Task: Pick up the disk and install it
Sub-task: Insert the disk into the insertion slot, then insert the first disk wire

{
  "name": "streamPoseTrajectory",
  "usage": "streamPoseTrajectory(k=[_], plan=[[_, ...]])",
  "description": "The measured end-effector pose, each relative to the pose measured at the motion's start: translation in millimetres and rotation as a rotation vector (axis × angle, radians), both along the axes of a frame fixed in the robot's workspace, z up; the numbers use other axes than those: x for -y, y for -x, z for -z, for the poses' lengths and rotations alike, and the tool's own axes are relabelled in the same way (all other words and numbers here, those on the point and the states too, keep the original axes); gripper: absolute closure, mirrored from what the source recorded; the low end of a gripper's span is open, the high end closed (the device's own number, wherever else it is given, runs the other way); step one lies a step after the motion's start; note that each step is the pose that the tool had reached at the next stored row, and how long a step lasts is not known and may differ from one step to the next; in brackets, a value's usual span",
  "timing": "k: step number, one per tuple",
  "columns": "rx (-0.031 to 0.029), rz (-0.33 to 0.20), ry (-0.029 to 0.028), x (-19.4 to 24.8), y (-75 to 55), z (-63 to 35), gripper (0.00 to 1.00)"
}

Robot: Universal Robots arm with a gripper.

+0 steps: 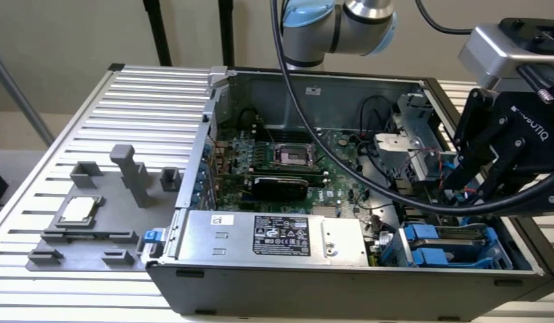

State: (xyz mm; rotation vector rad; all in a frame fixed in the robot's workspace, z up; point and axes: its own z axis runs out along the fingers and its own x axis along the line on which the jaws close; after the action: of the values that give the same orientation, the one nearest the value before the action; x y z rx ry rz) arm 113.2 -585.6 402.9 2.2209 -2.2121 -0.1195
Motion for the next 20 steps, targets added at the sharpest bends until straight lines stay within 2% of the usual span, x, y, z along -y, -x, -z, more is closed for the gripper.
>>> streamPoseTrajectory(k=[18, 20], plan=[[0.0, 0.0, -0.0012, 0.9, -4.0, 0.1, 0.59], [-0.0002, 0.0, -0.0017, 0.9, -10.7, 0.1, 0.59]])
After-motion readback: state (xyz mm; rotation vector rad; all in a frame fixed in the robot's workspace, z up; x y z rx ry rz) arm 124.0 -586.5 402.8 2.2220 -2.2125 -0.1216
